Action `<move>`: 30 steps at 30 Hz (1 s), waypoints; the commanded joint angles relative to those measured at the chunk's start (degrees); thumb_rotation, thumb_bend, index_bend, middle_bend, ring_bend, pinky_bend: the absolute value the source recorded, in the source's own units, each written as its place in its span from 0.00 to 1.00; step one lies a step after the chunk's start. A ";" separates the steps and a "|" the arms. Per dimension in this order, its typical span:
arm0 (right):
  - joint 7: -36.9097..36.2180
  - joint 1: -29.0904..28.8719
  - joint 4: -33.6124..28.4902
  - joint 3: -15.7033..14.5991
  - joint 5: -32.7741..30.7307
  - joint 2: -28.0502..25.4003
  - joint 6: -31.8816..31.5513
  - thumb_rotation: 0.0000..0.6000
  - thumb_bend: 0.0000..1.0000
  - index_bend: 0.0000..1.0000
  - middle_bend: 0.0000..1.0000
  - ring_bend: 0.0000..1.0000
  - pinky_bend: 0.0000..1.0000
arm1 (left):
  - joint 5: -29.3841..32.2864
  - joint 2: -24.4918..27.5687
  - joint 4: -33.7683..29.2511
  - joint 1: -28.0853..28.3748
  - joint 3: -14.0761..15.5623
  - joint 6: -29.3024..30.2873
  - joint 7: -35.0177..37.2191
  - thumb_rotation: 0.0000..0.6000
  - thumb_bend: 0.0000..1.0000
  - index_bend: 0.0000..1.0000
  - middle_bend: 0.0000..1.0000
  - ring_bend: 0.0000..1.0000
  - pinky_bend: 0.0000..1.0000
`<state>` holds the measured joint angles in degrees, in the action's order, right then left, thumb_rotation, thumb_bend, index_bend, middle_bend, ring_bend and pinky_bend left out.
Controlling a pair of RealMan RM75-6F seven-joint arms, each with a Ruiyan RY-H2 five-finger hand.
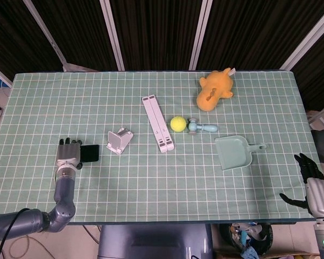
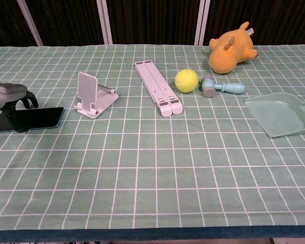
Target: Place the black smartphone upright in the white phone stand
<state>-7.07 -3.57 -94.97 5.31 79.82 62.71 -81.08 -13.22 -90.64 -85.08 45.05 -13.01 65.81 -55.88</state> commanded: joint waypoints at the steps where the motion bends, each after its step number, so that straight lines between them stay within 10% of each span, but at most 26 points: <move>1: -0.01 -0.01 -0.01 -0.01 -0.02 -0.01 0.05 1.00 0.09 0.00 0.00 0.00 0.20 | 0.18 -0.04 0.24 0.16 0.14 -0.10 0.00 1.00 0.27 0.20 0.19 0.00 0.00; 30: 0.10 0.03 -0.19 -0.04 -0.05 0.02 0.04 1.00 0.09 0.00 0.00 0.00 0.20 | 1.31 -0.65 2.10 0.91 1.01 -1.00 1.16 1.00 0.30 0.26 0.27 0.00 0.00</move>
<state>-6.98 -3.54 -95.17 5.28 79.76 62.73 -81.04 -11.93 -91.27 -83.00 45.96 -12.02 64.83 -54.74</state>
